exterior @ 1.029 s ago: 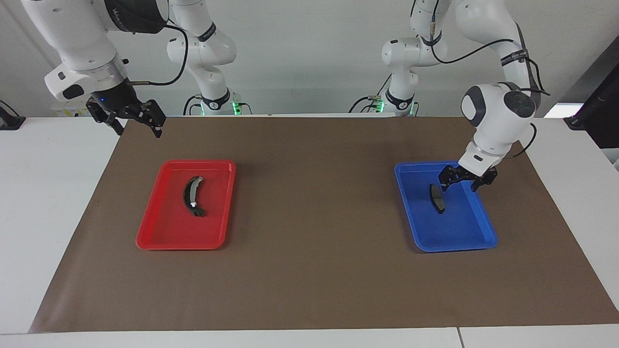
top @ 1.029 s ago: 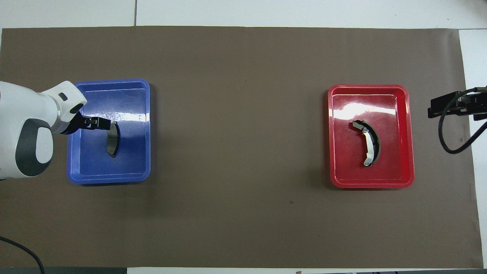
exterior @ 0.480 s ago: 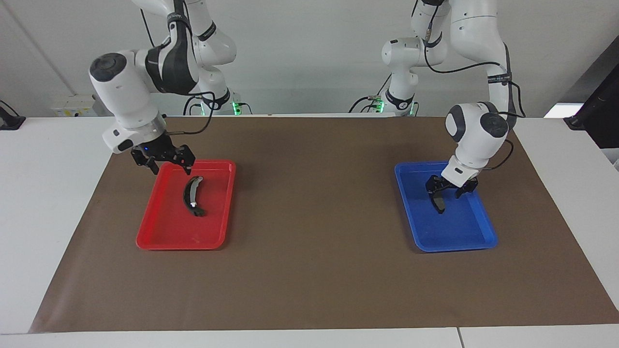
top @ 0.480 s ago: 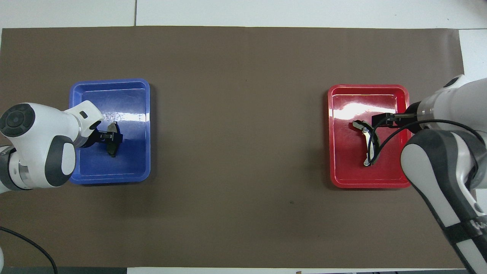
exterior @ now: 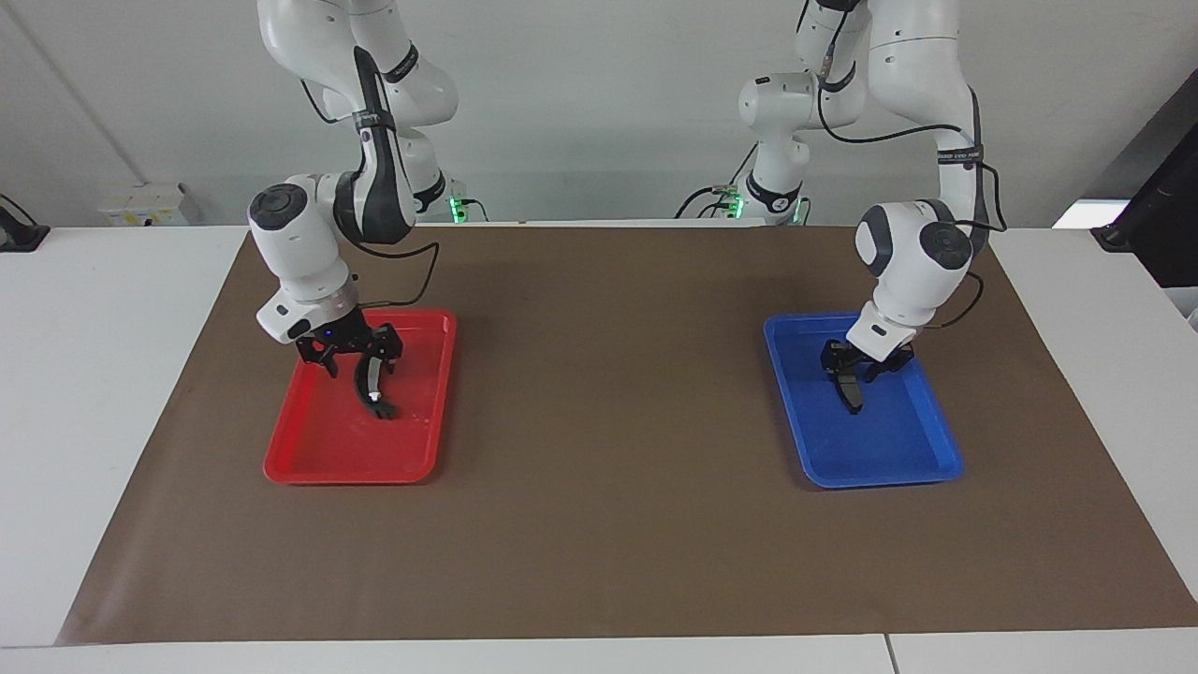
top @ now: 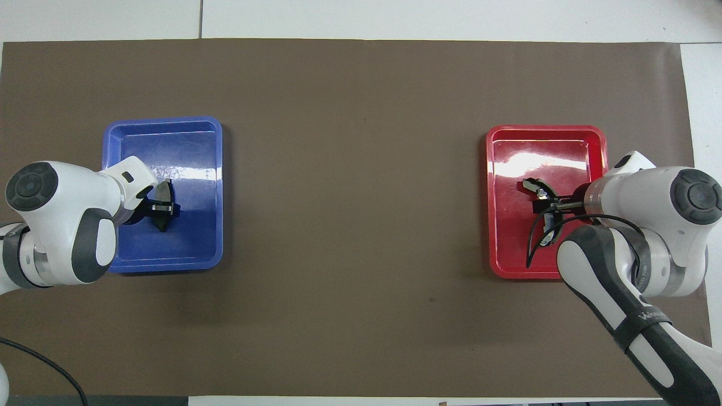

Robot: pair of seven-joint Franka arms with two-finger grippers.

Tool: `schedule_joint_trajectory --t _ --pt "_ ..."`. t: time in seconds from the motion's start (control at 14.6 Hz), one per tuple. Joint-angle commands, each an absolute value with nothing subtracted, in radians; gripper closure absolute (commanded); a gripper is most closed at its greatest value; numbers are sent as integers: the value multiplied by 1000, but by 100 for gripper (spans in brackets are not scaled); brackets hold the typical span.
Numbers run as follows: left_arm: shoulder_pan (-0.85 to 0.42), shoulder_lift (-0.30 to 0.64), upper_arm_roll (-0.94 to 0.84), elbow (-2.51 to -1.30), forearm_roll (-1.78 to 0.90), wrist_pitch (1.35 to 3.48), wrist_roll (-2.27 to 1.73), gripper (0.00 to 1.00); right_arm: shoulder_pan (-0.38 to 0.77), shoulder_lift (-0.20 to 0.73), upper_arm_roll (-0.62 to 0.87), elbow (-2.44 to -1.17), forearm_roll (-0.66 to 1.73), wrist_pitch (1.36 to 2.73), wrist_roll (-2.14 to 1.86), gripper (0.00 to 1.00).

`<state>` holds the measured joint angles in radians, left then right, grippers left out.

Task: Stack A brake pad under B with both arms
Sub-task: 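Grasp the small pad with the left gripper while the right gripper grasps the curved pad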

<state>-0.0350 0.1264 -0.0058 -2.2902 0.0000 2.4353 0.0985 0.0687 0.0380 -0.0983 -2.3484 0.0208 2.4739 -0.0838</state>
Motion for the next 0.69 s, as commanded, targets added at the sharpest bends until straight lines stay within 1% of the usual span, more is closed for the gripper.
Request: schedule_joint_trajectory --t 0.0,0.07,0.14,0.21,0.27,0.34,0.41,0.48,0.55,0.62 --pt "-44 118 3 -2321 9 2465 94 54 57 60 -95 -2373 38 2529 -123 1" --pt "-46 118 3 -2316 11 2465 94 57 57 67 -95 -2376 38 2531 -133 2" --pt "-46 112 5 -2313 9 2462 92 65 57 83 -95 -2376 38 2533 -144 3" --pt "-45 103 5 -2304 11 2453 91 75 57 93 -94 -2376 38 2536 -149 4" --pt "-44 88 5 -2290 9 2435 91 89 60 95 -95 -2376 38 2542 -149 6" --pt "-44 65 3 -2257 9 2366 89 92 60 95 -95 -2376 38 2543 -150 12" --pt "-48 57 -1 -2208 9 2264 89 92 60 95 -95 -2376 38 2543 -161 26" --pt "-70 57 -3 -2147 11 2165 83 93 63 97 -94 -2373 38 2543 -173 51" --pt "-110 57 -2 -2102 9 2105 75 96 64 97 -95 -2370 38 2543 -170 90" --pt "-148 61 -2 -2077 9 2088 36 99 64 97 -94 -2365 41 2540 -149 100"
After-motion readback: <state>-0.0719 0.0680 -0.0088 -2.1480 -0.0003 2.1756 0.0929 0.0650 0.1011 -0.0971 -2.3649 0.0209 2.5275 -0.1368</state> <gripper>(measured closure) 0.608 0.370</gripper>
